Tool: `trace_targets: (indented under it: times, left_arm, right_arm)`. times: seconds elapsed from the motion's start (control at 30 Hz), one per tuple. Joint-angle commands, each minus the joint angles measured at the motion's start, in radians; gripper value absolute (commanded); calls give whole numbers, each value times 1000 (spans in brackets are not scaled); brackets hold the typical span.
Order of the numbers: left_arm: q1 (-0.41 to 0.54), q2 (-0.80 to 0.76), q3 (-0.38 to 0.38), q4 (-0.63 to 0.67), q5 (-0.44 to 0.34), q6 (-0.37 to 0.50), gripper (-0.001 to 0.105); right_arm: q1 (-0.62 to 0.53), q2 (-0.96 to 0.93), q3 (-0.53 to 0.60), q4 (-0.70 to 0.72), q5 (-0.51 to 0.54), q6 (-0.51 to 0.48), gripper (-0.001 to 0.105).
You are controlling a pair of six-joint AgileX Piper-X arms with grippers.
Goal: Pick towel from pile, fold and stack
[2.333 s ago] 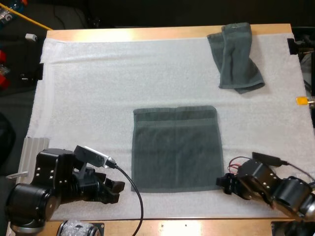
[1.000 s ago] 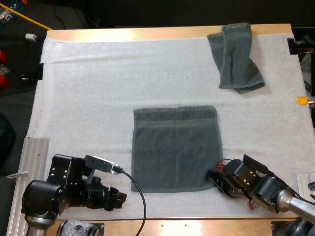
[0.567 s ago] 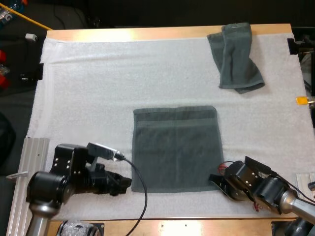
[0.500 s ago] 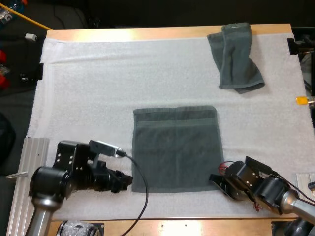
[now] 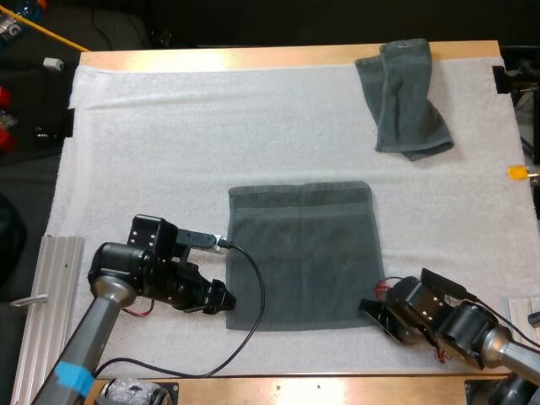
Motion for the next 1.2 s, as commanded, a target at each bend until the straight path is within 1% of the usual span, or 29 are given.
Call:
trace_targets:
  times: [0.0, 0.07, 0.17, 0.53, 0.63, 0.73, 0.83, 0.93, 1.1, 1.17]
  left_arm:
    - [-5, 11, 15, -22, 25, 2, 59]
    - [-5, 46, 53, -66, 64, -18, 59]
    - [-5, 78, 83, -113, 96, -37, 59]
    - [-5, 206, 83, -173, 89, -58, 59]
    - [-5, 244, 83, -178, 116, -58, 59]
    - [-5, 276, 83, -185, 123, -67, 59]
    - [-5, 301, 83, -186, 162, -73, 59]
    - [-5, 308, 83, -186, 199, -73, 59]
    - [-5, 308, 83, -186, 209, -75, 59]
    - [-5, 308, 83, -186, 227, -76, 59]
  right_arm:
    - [-2, -6, -2, 13, 8, -10, 0]
    - [-2, -6, -2, 13, 8, -10, 0]
    - [-2, -6, -2, 13, 13, -10, 0]
    - [-2, -6, -2, 13, 15, -10, 0]
    - [-2, -6, -2, 13, 15, -10, 0]
    - [-2, -6, -2, 13, 15, -10, 0]
    - [-2, -6, -2, 13, 15, -10, 0]
    - [-2, -6, -2, 13, 15, -10, 0]
    - [-2, -6, -2, 13, 15, -10, 0]
    - [-2, -6, -2, 13, 15, -10, 0]
